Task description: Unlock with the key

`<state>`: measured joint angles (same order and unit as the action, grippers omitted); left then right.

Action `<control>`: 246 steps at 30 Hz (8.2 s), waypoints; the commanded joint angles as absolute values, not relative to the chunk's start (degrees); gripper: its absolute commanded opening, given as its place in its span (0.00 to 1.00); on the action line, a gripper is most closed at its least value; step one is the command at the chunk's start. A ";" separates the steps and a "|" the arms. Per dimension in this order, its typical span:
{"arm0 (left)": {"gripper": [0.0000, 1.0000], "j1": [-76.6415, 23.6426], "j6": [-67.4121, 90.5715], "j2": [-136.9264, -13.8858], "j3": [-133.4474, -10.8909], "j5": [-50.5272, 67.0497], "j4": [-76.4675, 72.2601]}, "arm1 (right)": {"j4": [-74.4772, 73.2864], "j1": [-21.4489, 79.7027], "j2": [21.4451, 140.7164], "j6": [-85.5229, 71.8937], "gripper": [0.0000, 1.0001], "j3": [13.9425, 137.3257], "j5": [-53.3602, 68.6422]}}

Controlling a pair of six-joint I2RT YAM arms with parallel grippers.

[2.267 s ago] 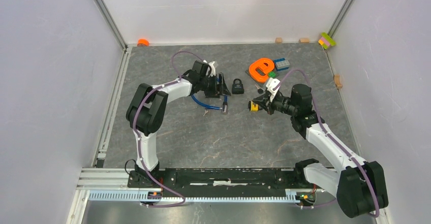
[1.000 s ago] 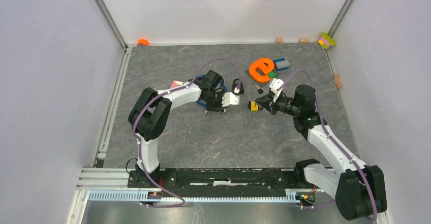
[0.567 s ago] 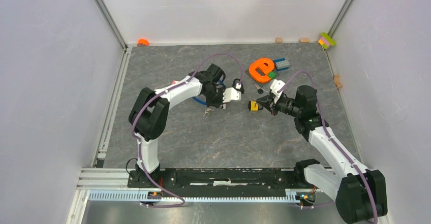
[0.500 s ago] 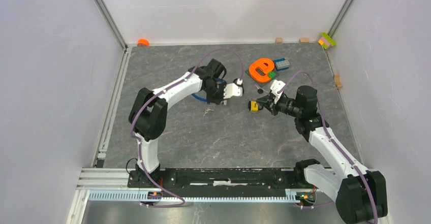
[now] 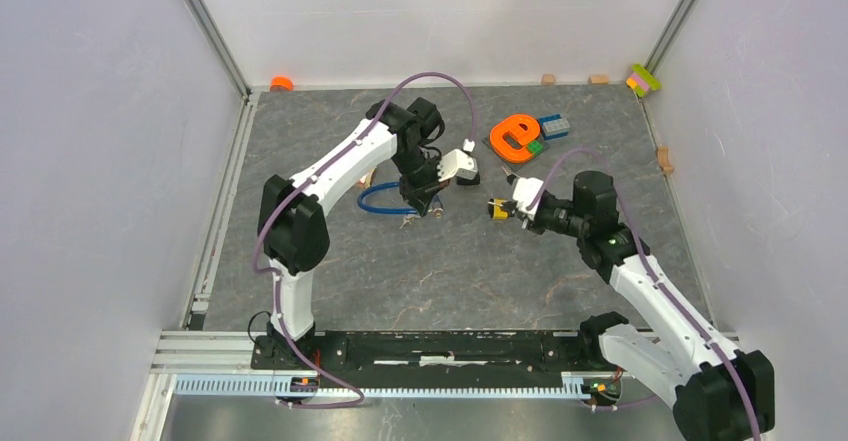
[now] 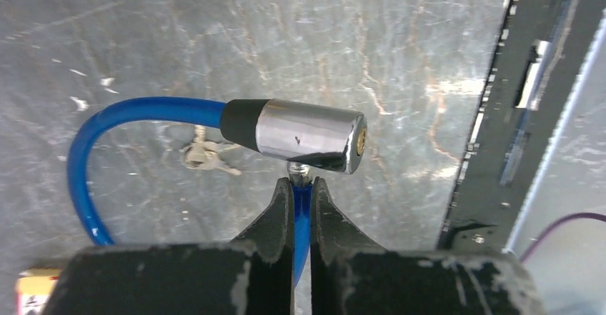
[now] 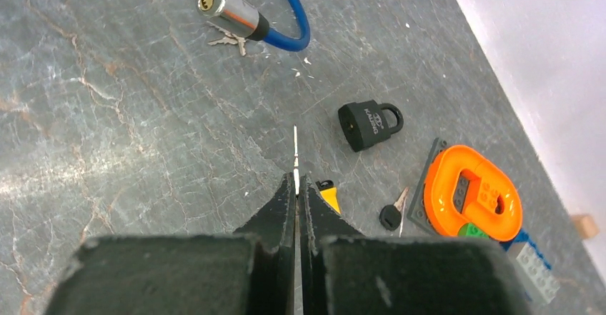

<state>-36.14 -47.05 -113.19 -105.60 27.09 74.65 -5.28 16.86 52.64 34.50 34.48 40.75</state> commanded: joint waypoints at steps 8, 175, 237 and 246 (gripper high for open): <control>0.02 -36.55 -30.44 -116.81 -108.81 29.50 73.41 | -11.91 30.52 53.07 48.84 0.00 39.76 23.80; 0.02 -32.66 24.70 -122.98 -92.99 57.52 42.80 | -2.15 48.87 66.71 63.03 0.00 30.36 -8.31; 0.02 -32.62 24.77 -122.87 -92.31 57.65 42.18 | -1.71 48.87 66.62 62.30 0.00 31.03 -8.11; 0.02 -32.67 24.74 -122.92 -92.29 57.66 42.13 | -1.49 48.87 66.45 62.23 0.00 31.26 -8.28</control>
<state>-32.82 22.20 -125.95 -92.40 54.37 42.63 -3.51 49.01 67.24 62.83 30.13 -8.67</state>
